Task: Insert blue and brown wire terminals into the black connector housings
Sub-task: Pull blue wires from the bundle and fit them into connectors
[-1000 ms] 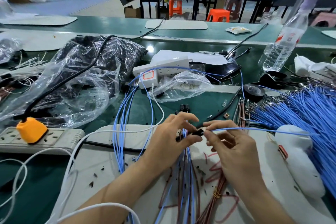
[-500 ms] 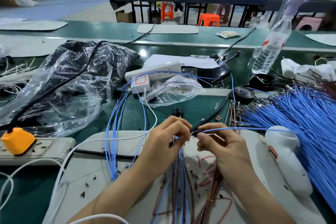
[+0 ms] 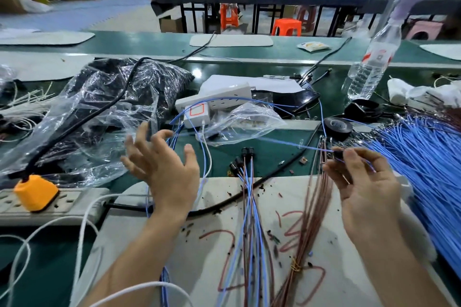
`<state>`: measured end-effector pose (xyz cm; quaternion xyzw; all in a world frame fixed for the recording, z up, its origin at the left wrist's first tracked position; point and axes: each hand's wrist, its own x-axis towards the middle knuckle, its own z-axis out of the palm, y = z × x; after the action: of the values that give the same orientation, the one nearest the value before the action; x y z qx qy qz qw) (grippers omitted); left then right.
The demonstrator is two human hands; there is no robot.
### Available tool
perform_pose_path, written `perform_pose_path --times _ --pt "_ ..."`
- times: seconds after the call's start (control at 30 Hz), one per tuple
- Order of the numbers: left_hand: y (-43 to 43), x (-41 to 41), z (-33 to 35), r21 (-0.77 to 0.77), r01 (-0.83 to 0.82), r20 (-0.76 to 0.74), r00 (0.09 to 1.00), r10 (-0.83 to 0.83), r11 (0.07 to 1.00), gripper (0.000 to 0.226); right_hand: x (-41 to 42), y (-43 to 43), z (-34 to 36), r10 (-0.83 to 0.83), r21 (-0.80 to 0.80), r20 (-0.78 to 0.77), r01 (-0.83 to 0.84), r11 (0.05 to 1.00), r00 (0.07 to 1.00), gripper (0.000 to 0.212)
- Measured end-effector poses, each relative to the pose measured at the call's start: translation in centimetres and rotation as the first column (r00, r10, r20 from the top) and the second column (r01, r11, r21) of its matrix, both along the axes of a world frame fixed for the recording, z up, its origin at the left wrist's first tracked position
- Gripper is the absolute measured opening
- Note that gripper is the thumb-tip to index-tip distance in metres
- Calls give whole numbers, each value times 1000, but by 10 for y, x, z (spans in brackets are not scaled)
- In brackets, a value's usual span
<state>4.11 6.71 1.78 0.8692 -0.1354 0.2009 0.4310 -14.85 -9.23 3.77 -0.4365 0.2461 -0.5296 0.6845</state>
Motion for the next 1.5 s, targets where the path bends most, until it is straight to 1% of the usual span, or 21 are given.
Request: perform_pose_path --times 0.03,0.07,0.1,0.13,0.17,0.2,0.23,0.3,0.33,0.37,0.43,0.5,0.6,0.67,0.73,0.9,1.1,1.37,1.43,1.5 --pt "-1 -5 4 3 51 104 993 -51 999 31 0 5 -1 -26 -146 -70 16 989 997 4" --pt "-2 -11 7 -5 152 216 965 -148 988 29 1 11 -2 -60 -296 -143 15 955 988 7" --pt "-5 -19 9 -15 306 300 910 -288 952 29 1 17 -4 -84 -423 -204 -11 906 975 9" --pt "-8 -30 10 -16 480 332 830 -448 877 32 1 24 -6 -96 -514 -246 -46 856 965 11" --pt "-10 -43 10 -6 620 306 748 -589 785 35 2 32 -7 -97 -581 -269 -81 810 958 13" --pt "-12 -53 10 8 712 250 679 -690 702 38 3 39 -7 -85 -628 -282 -117 769 956 14" --pt "-14 -62 8 16 772 198 620 -759 635 37 5 45 -8 -63 -659 -293 -154 736 954 14" --pt "-18 -70 0 43 839 170 529 -832 542 26 8 53 -9 -44 -708 -322 -210 674 946 14" --pt "-19 -71 -3 44 857 185 499 -847 514 20 8 56 -10 -46 -718 -335 -223 659 941 16" --pt "-19 -70 -5 15 868 195 485 -853 497 16 9 58 -10 -44 -712 -344 -230 664 938 18" --pt "-18 -70 -5 -113 870 162 493 -855 480 13 7 59 -11 -31 -681 -344 -227 696 938 19" --pt "-18 -73 -5 -191 855 154 512 -845 483 14 6 58 -10 -44 -690 -331 -210 693 942 15" --pt "-20 -73 -8 -183 857 258 515 -817 483 12 5 57 -9 -69 -713 -327 -198 673 943 13" --pt "-21 -70 -10 -161 855 290 519 -804 494 9 6 57 -10 -85 -723 -323 -188 664 942 13" --pt "-22 -70 -11 -165 846 273 533 -801 506 12 6 57 -11 -92 -725 -325 -186 664 941 14" --pt "-22 -71 -11 -217 844 232 533 -814 491 11 6 57 -10 -58 -698 -327 -200 688 943 16" --pt "-21 -74 -11 -296 824 140 537 -832 482 13 6 57 -11 -71 -705 -350 -213 676 934 16" --pt "-21 -73 -12 -277 828 132 535 -834 488 11 4 56 -10 -80 -721 -346 -211 660 935 13" --pt "-22 -72 -12 -292 824 120 535 -836 485 9 3 56 -9 -101 -745 -323 -187 640 941 12" --pt "-22 -71 -12 -268 825 128 543 -830 498 9 3 54 -9 -127 -773 -312 -174 611 942 13"
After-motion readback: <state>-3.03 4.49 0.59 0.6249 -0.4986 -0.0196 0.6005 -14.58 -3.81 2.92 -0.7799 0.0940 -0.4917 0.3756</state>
